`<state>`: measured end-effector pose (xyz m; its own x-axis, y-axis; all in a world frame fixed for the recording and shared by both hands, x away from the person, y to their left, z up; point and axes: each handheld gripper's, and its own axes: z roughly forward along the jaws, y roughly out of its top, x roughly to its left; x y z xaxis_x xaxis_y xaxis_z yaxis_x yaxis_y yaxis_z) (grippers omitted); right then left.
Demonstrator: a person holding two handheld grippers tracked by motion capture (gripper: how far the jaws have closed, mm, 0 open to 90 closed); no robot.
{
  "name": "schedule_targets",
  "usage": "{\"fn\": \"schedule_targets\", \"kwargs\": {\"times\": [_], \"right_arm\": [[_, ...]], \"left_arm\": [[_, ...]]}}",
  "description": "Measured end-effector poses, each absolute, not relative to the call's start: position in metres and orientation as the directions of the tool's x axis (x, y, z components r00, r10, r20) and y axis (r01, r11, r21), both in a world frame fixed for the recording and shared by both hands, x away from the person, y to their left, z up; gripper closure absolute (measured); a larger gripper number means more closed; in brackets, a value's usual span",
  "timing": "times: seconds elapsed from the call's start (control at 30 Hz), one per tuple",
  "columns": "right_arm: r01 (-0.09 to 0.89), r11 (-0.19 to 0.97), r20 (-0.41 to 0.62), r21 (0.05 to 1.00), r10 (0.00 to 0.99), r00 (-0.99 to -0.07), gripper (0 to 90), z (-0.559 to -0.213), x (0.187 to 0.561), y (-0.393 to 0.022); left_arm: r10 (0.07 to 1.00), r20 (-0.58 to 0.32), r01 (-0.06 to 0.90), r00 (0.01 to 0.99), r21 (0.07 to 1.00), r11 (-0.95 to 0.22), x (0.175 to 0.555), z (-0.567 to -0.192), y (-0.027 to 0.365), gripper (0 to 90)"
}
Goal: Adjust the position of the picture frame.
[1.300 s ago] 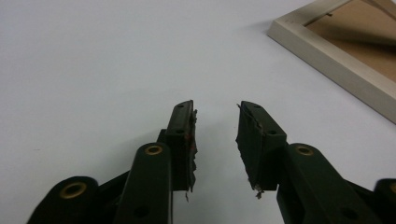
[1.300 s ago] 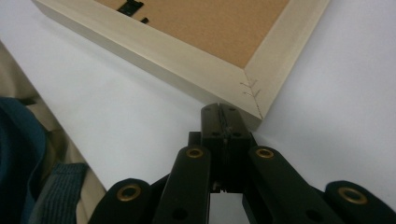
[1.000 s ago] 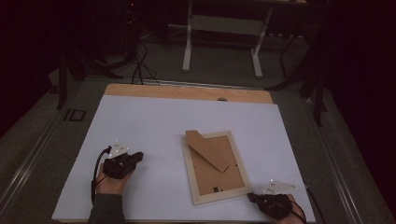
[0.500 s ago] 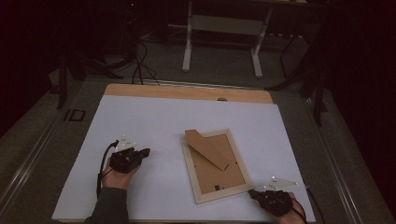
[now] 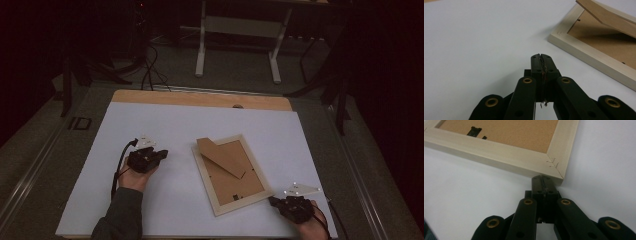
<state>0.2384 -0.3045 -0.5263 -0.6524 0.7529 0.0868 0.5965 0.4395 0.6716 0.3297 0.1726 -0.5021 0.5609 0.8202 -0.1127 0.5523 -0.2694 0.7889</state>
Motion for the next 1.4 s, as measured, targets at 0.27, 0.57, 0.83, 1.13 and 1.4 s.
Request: {"fn": "schedule_targets", "kwargs": {"times": [0.27,0.57,0.83,1.13,1.4], "right_arm": [[0.613,0.418,0.085,0.670,0.778,-0.623,89.8,-0.526,0.257,-0.308],[0.624,0.395,0.077,0.674,0.803,-0.591,89.8,-0.526,0.275,-0.311],[0.631,0.376,0.082,0.678,0.815,-0.574,89.8,-0.526,0.284,-0.312],[0.630,0.354,0.090,0.691,0.823,-0.560,89.8,-0.528,0.286,-0.314],[0.636,0.339,0.087,0.693,0.837,-0.540,89.7,-0.528,0.287,-0.311]], "left_arm": [[0.815,-0.096,0.535,0.571,0.797,-0.280,0.348,-0.504,0.166,90.0],[0.809,-0.088,0.527,0.581,0.798,-0.292,0.366,-0.511,0.154,90.0],[0.800,-0.115,0.527,0.589,0.805,-0.272,0.386,-0.512,0.139,90.0],[0.797,-0.109,0.516,0.594,0.812,-0.274,0.401,-0.518,0.121,90.0],[0.792,-0.116,0.560,0.600,0.767,-0.312,0.411,-0.530,0.112,90.0]]}}
